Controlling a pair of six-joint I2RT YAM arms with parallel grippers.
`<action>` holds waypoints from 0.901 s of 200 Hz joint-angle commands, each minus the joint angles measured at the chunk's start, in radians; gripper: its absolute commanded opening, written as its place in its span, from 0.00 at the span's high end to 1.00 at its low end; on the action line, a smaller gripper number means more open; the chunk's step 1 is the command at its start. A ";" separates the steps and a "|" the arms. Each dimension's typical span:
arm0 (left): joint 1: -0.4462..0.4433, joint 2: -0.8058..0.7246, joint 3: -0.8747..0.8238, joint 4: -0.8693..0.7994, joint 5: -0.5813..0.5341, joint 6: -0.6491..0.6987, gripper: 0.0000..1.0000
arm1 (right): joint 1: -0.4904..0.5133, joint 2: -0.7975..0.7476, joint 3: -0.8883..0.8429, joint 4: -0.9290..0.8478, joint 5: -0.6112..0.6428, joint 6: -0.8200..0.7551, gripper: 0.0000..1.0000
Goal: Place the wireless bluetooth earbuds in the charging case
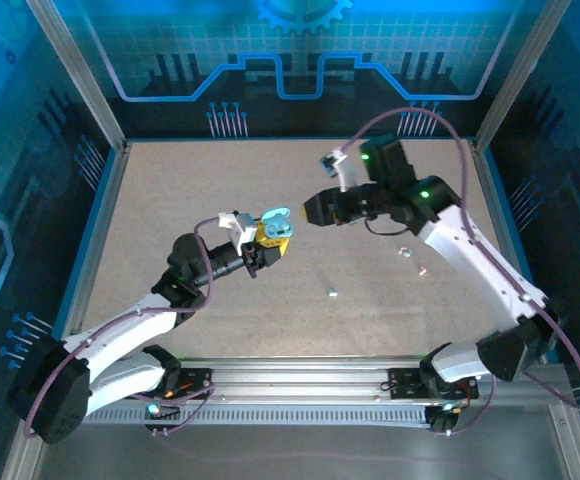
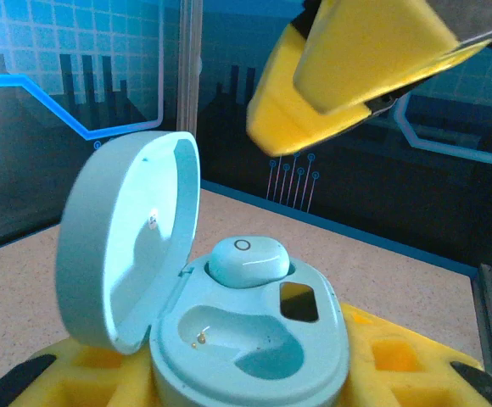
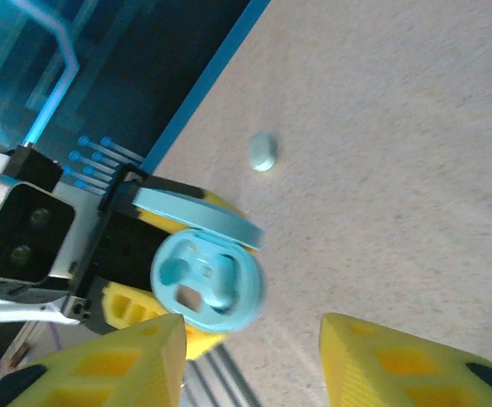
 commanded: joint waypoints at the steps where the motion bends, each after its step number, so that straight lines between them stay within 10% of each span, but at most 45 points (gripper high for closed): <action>1: 0.000 -0.039 0.000 0.013 -0.014 0.028 0.66 | -0.132 -0.087 -0.133 0.140 0.059 0.076 0.55; 47: -0.002 -0.098 -0.001 -0.030 -0.016 0.020 0.67 | -0.360 0.138 -0.170 0.014 0.165 0.116 0.55; 180: -0.023 -0.165 0.009 -0.111 -0.013 0.018 0.66 | -0.265 0.976 0.563 -0.348 0.376 -0.395 0.53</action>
